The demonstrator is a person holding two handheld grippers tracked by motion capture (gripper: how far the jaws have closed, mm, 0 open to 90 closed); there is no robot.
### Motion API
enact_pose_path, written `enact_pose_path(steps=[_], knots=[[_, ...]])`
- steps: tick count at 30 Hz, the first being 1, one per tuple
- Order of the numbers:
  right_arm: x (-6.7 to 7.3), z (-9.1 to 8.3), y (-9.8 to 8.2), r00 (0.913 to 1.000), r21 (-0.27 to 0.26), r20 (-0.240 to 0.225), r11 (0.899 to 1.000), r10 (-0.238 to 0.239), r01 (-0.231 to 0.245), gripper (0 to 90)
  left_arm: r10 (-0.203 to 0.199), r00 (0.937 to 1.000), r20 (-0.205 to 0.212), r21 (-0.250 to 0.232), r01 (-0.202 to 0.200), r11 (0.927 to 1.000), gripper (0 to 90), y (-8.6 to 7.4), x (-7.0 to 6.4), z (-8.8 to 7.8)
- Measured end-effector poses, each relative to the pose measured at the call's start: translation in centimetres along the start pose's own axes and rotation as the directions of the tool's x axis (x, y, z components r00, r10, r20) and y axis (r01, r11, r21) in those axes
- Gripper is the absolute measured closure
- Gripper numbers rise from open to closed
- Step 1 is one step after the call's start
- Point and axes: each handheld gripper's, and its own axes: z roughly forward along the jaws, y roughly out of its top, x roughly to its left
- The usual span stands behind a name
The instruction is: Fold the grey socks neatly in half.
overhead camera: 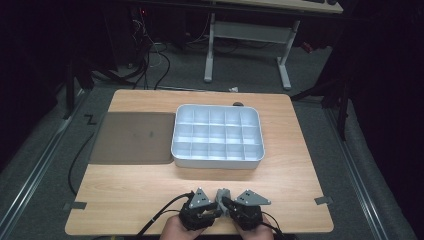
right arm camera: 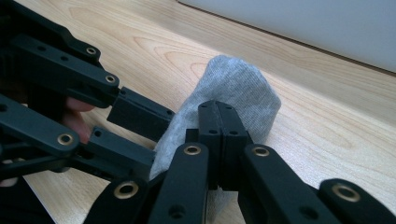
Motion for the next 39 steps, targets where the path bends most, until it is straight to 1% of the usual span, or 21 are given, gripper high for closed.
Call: enact_pose_path(steps=[2,3,8,10,13,15,17,19,22,25,26,28,30,31,35,37,39], knots=[[0.2,0.1,0.0,0.9999,-0.002,0.008,1.000,-0.012,0.012,90.0,0.006,1.0000,0.005,0.006,-0.006,1.0000,65.2,-0.1,0.0,-0.1],[0.2,0.1,0.0,0.9998,-0.002,0.010,1.000,-0.017,0.017,90.0,0.006,1.0000,0.003,0.001,-0.006,1.0000,65.4,-0.2,0.0,-0.2],[0.1,0.2,-0.1,0.9999,-0.004,0.002,1.000,-0.015,0.015,90.0,0.011,0.9998,-0.015,-0.026,-0.011,0.9996,70.9,-0.3,0.0,-0.7],[0.1,0.2,-0.1,0.9998,-0.004,0.003,1.000,-0.018,0.018,90.0,0.021,0.9991,-0.036,-0.048,-0.022,0.9986,74.6,-0.3,0.0,-1.1],[0.1,0.2,-0.1,0.9998,-0.004,0.001,1.000,-0.018,0.018,90.0,0.016,0.9974,-0.070,-0.085,-0.022,0.9962,80.3,-0.2,0.2,-1.7],[0.1,0.2,-0.1,0.9998,-0.004,0.001,1.000,-0.017,0.017,90.0,0.004,0.9945,-0.105,-0.119,-0.017,0.9927,84.9,0.0,0.2,-2.0],[0.2,0.2,-0.1,0.9999,-0.005,0.002,1.000,-0.017,0.017,90.0,0.005,0.9909,-0.135,-0.146,-0.025,0.9889,88.6,0.2,0.1,-2.1],[0.2,0.2,-0.1,0.9999,-0.007,0.000,1.000,-0.017,0.017,90.0,0.008,0.9889,-0.149,-0.168,-0.033,0.9852,90.0,0.6,-0.2,-2.0],[0.2,0.3,-0.1,0.9998,-0.009,-0.003,1.000,-0.019,0.019,90.0,0.021,0.9849,-0.172,-0.182,-0.053,0.9819,90.0,0.9,-0.6,-1.6],[0.1,0.3,-0.2,0.9999,-0.010,-0.006,1.000,-0.015,0.015,90.0,0.013,0.9838,-0.179,-0.181,-0.046,0.9824,90.0,0.9,-0.6,-1.0],[0.1,0.3,-0.2,0.9999,-0.011,-0.011,1.000,-0.006,0.006,90.0,0.012,0.9841,-0.177,-0.183,-0.045,0.9821,90.0,0.9,-0.7,-0.8],[0.1,0.3,-0.2,0.9999,-0.012,-0.014,1.000,-0.001,0.001,90.0,0.024,0.9833,-0.180,-0.180,-0.057,0.9820,90.0,0.8,-0.8,-0.6],[0.0,0.2,-0.2,0.9999,-0.012,-0.016,1.000,0.002,-0.002,90.0,0.022,0.9817,-0.189,-0.172,-0.055,0.9835,90.0,0.7,-0.8,-0.3],[0.0,0.3,-0.2,0.9998,-0.013,-0.019,1.000,0.004,-0.004,90.0,0.020,0.9826,-0.185,-0.166,-0.051,0.9848,90.0,0.7,-0.8,-0.2],[-0.1,0.3,-0.2,0.9997,-0.014,-0.024,1.000,0.007,-0.008,90.0,0.028,0.9820,-0.187,-0.170,-0.060,0.9837,90.0,0.6,-0.9,-0.1],[-0.1,0.3,-0.2,0.9997,-0.015,-0.024,1.000,0.007,-0.008,90.0,0.030,0.9825,-0.184,-0.182,-0.064,0.9813,90.0,0.6,-0.9,-0.2],[-0.1,0.3,-0.2,0.9997,-0.015,-0.025,1.000,0.008,-0.008,90.0,0.031,0.9841,-0.175,-0.181,-0.063,0.9815,90.0,0.6,-1.0,0.0]])
